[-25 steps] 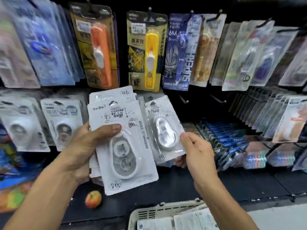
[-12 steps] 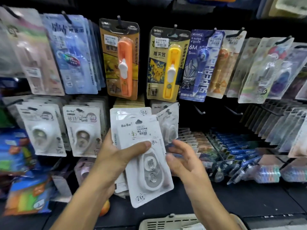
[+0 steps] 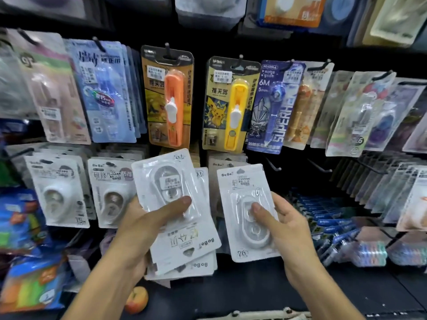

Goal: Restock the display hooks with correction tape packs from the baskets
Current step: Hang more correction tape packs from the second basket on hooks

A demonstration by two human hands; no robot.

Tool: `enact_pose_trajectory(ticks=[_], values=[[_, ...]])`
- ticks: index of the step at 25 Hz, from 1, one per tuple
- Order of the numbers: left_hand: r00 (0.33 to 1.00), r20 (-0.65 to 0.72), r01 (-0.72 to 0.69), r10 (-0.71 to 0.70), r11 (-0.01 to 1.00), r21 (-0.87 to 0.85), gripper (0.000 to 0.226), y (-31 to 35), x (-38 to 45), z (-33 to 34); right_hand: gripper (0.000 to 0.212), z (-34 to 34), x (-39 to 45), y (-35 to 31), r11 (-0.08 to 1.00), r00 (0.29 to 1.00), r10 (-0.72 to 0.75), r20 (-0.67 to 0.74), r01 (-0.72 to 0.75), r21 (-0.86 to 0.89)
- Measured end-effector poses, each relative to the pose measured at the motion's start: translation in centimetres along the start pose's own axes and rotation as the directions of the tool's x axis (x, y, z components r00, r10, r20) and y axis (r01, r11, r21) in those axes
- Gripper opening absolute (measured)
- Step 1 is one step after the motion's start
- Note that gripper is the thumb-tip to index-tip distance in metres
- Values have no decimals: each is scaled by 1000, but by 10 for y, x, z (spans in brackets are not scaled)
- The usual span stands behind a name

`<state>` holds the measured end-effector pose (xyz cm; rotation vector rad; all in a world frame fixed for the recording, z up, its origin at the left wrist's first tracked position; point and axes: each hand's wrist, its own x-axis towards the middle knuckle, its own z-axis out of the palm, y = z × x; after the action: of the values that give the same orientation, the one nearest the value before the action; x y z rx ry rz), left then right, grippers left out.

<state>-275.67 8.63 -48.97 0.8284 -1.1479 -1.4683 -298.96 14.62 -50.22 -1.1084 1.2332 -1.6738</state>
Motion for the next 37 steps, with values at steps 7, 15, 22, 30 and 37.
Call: enact_pose_trajectory(ticks=[7, 15, 22, 30, 37], values=[[999, 32, 25, -23, 998, -56, 61, -5, 0, 10, 36, 14, 21, 11, 961, 945, -75, -318, -17, -276], [999, 23, 35, -34, 997, -62, 54, -19, 2, 27, 44, 37, -21, 14, 896, 976, -127, 176, 189, -401], [946, 274, 141, -175, 980, 139, 90, -19, 2, 13, 20, 19, -8, 3, 993, 993, 114, 4, -114, 14], [999, -43, 2, 16, 919, 393, 72, 6, 5, -6, 29, -58, 8, -54, 983, 957, -22, 288, 74, -171], [915, 340, 193, -218, 975, 107, 50, -9, -4, 33, 14, 20, 30, -55, 866, 952, -167, 257, 266, -424]])
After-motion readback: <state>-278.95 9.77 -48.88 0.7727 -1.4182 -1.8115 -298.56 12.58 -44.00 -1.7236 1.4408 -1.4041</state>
